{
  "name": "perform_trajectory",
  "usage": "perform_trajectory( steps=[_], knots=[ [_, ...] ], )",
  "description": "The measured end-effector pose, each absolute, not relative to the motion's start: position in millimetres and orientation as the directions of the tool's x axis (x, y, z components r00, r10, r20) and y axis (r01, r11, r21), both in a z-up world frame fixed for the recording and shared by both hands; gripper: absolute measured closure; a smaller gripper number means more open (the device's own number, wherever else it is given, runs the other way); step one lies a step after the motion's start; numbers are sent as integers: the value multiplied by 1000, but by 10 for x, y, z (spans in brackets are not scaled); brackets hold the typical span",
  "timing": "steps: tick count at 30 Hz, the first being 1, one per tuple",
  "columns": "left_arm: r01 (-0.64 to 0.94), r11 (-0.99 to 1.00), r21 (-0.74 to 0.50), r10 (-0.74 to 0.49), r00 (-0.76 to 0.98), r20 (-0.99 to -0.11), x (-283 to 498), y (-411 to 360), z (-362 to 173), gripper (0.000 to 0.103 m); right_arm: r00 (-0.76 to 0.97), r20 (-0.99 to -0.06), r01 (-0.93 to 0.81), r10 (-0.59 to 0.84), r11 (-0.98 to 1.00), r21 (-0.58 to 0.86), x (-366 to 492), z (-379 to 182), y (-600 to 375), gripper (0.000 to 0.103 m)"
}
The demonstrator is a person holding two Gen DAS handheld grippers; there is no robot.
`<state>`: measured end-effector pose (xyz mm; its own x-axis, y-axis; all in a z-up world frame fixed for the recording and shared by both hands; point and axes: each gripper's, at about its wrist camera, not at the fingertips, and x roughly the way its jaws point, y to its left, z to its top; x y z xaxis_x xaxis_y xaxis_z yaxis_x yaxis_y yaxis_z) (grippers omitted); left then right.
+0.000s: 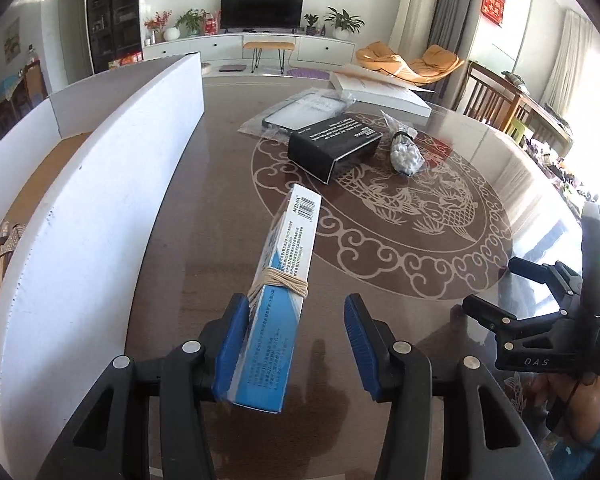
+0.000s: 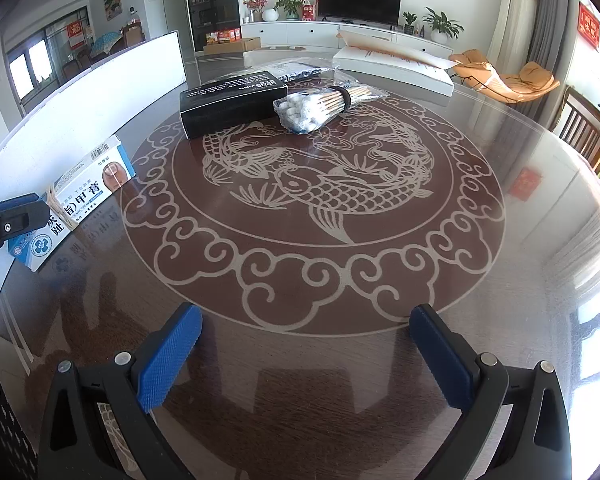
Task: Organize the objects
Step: 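Lift the blue box and set it back down on the table with the left gripper, then grasp the bag of cotton swabs with the right gripper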
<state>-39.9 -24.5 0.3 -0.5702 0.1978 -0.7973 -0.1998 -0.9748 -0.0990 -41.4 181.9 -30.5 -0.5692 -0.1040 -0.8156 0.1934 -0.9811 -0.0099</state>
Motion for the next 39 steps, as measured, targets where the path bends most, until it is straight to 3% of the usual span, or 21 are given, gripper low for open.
perform_trajectory(
  steps=[7, 9, 11, 16, 19, 26, 39],
  knots=[
    [-374, -924, -73, 286, -556, -780, -216, 155, 0, 53, -569, -816, 193, -104, -981, -10, -412, -302, 1822, 0],
    [-332, -941, -57, 253, -587, -769, -213, 120, 41, 49, -569, -816, 193, -104, -981, -10, -411, -302, 1823, 0],
    [-249, -966, -69, 214, -618, -756, -256, 3, 78, 30, -569, -816, 193, -104, -981, -10, -412, -303, 1822, 0],
    [-91, -990, -107, 140, -612, -778, -446, -161, 13, 26, -569, -816, 193, -104, -981, -10, -412, -303, 1824, 0],
    [-47, -997, -59, 76, -587, -806, -550, -100, -134, 25, -569, -816, 193, -104, -981, -10, -414, -305, 1822, 0],
    [58, -998, -28, -10, -573, -819, -702, -248, -274, 1, -569, -816, 193, -104, -981, -10, -414, -305, 1823, 0],
    [46, -999, 16, -40, -580, -814, -747, -352, -397, 0, -528, -841, 222, -117, -975, -4, -514, -283, 1816, 0]
  ],
)
